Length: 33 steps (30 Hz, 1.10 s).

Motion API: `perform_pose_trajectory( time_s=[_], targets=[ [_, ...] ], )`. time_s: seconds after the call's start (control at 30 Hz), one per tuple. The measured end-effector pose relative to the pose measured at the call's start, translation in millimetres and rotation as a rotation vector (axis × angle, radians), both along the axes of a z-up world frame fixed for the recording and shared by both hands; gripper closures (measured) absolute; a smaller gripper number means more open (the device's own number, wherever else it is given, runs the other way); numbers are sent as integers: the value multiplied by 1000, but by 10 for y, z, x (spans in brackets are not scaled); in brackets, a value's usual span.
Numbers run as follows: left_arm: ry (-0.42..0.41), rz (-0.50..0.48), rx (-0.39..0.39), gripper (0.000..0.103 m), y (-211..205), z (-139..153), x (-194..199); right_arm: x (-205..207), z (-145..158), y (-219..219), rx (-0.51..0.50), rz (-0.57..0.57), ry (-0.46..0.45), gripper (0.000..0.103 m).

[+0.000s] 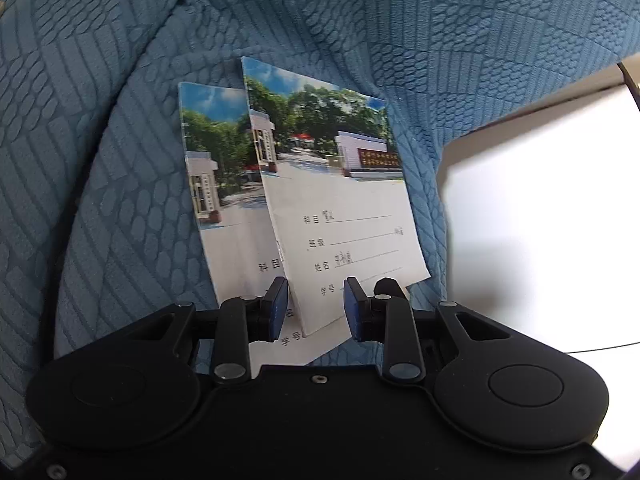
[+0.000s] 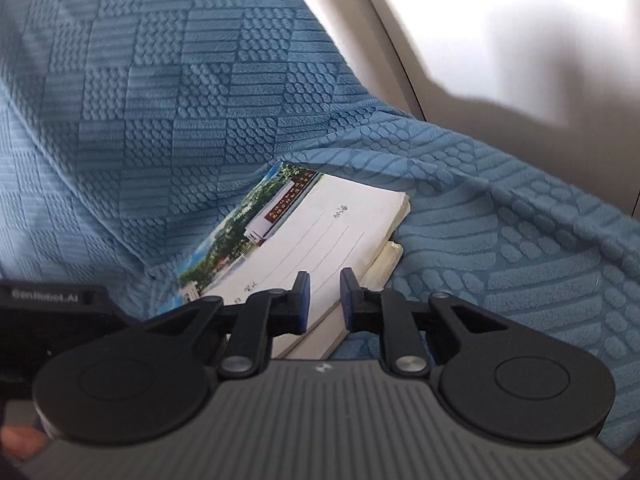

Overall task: Organize objects
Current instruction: 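Slide both grippers' fingers around the edge of the top photo card, then close the left gripper on the photo card while the right gripper closes too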

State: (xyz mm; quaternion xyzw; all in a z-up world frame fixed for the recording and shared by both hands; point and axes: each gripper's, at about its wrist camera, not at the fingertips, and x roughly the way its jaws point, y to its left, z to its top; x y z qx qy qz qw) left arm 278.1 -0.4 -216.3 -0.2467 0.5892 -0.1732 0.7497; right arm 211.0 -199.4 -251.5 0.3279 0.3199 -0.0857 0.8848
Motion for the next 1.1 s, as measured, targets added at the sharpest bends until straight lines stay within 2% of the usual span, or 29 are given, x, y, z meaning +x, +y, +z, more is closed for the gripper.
perform_pose_trajectory(
  time_s=[0.17,0.23,0.33,0.43,0.53,0.6,0.73,0.8,0.83,0.87,0.9,0.93,0.97,1.03,1.1],
  targets=[
    [53,26,-134,80,-49,-76,-135,-25,-39,-140,142,-46,-11,86],
    [36,67,-121,83,-48,-95,-169,-35,-75,-198,198,-61,-17,86],
    [26,104,-117,84,-43,-115,-152,-60,-106,-248,230,-83,-12,86],
    [5,116,-87,85,-67,-96,-116,-96,-142,-321,294,-106,-19,83],
    [-32,103,-55,95,-120,-47,-107,-148,-161,-407,386,-126,-44,80],
    [-47,110,-32,96,-148,-15,-115,-167,-153,-436,457,-126,-58,80],
    [-50,129,-24,98,-144,35,-124,-198,-84,-430,520,-113,-85,80],
    [-52,134,-23,99,-135,67,-134,-204,-89,-404,559,-106,-49,74],
    [-52,136,-31,99,-125,83,-138,-212,-82,-387,564,-99,-41,67],
    [-53,139,-37,99,-114,100,-141,-214,-74,-369,573,-93,-39,56],
    [-58,139,-38,99,-112,120,-143,-214,-78,-356,592,-90,-42,49],
    [-65,137,-33,99,-117,139,-146,-224,-96,-346,624,-90,-47,36],
    [-71,136,-30,100,-113,158,-159,-229,-128,-336,667,-89,-51,29],
    [-74,136,-31,100,-115,185,-181,-228,-193,-328,749,-81,-58,29],
    [-81,133,-28,100,-103,222,-215,-194,-235,-331,784,-91,-59,29]
  ],
)
